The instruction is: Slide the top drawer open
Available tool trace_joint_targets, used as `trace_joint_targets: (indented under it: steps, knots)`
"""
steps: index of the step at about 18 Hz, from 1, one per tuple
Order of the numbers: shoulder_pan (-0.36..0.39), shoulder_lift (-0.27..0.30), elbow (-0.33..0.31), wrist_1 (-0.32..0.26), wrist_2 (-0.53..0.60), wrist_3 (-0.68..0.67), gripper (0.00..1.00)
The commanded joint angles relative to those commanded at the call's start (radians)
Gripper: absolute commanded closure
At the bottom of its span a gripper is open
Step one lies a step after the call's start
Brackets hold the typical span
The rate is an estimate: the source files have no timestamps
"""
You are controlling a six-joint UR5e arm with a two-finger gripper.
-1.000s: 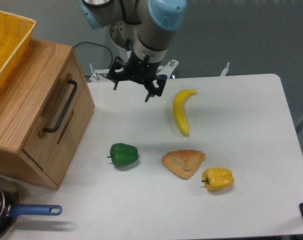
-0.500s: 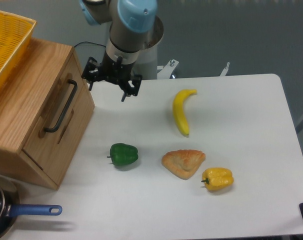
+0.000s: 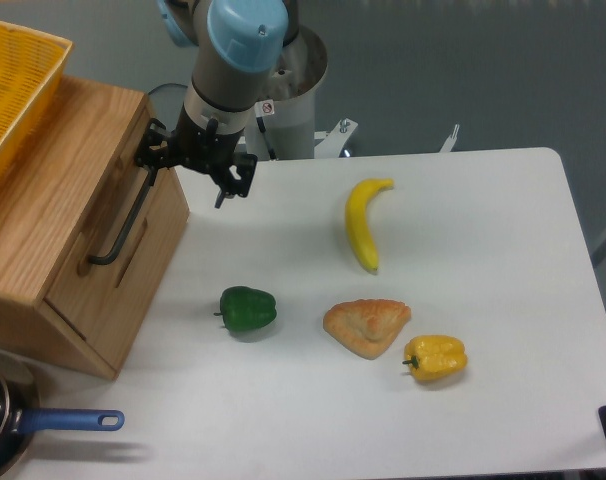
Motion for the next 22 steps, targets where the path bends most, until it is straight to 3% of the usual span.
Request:
trace_joint_targets:
  steps: [6,22]
  knots:
    - [-0.041,-0.037,0.0,0.058,0.002,-0.043,0.0]
    - [-0.066,-0.071,0.0,0.064,0.006,-0.063,0.0]
